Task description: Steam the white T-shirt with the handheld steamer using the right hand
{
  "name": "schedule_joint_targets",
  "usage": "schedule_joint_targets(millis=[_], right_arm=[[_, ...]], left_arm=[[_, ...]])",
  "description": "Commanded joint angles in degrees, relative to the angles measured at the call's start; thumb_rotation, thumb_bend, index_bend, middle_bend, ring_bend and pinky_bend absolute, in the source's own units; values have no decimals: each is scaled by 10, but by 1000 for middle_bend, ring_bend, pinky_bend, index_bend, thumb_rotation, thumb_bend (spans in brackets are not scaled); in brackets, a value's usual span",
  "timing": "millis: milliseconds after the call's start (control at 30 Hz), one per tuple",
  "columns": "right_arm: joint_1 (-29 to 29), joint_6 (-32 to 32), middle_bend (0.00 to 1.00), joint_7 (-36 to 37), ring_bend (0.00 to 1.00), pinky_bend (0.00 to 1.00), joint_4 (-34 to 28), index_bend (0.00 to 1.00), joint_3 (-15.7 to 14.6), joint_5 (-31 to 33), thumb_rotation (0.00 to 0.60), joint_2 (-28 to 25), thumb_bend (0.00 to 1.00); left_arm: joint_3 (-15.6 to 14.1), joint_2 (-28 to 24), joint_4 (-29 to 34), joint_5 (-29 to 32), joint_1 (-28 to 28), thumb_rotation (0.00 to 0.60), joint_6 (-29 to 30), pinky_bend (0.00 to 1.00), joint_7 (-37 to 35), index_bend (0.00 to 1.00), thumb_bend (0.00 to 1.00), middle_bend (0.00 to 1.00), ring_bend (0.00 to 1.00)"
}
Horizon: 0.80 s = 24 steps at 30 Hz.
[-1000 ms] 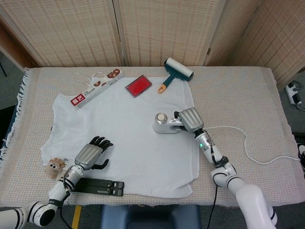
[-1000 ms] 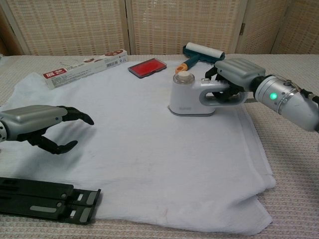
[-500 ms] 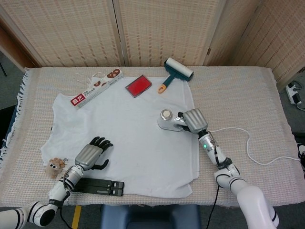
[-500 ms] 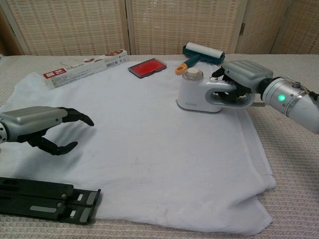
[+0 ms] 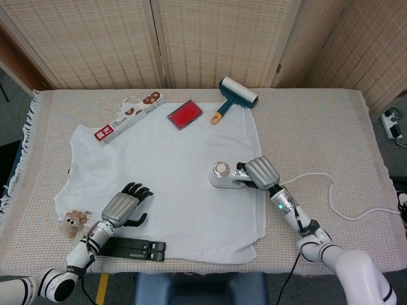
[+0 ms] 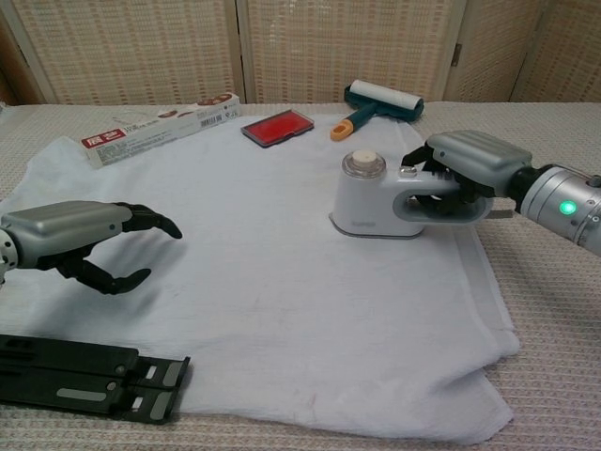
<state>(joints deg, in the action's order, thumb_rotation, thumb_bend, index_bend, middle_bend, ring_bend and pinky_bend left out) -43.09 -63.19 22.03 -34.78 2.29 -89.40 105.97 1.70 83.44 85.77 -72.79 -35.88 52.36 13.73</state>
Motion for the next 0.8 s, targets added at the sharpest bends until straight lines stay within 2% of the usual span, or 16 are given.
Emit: schedule_joint_targets(millis=[33,400,567,700,800], right_arm=[[18,-18,821,-2,815,971,-43,763,-15,-12,600,-25,627],[64,-58,822,-3,816,971,-155,762,-43,-30,600,-84,626],[76,-73,821,-12,816,971,-175,762,-41,-30,600,-102,626],[92,-89,821,-13,816,971,-181,762,-29,-17,600,-121,627],[109,-94,821,-18,817,971,-177,760,-24,-2,600,-138,627]], left_arm=[[0,1,1,-1,0,381,1,0,2,193,531,153,47],[1,1,4,-1,-2,383,2,0,7,193,530,152,46],[3,1,6,-1,-3,385,3,0,10,192,530,151,45],[9,-3,11,-13,0,383,24,0,6,183,408,146,40],[18,-12,18,-18,4,387,40,0,-8,182,376,145,40]])
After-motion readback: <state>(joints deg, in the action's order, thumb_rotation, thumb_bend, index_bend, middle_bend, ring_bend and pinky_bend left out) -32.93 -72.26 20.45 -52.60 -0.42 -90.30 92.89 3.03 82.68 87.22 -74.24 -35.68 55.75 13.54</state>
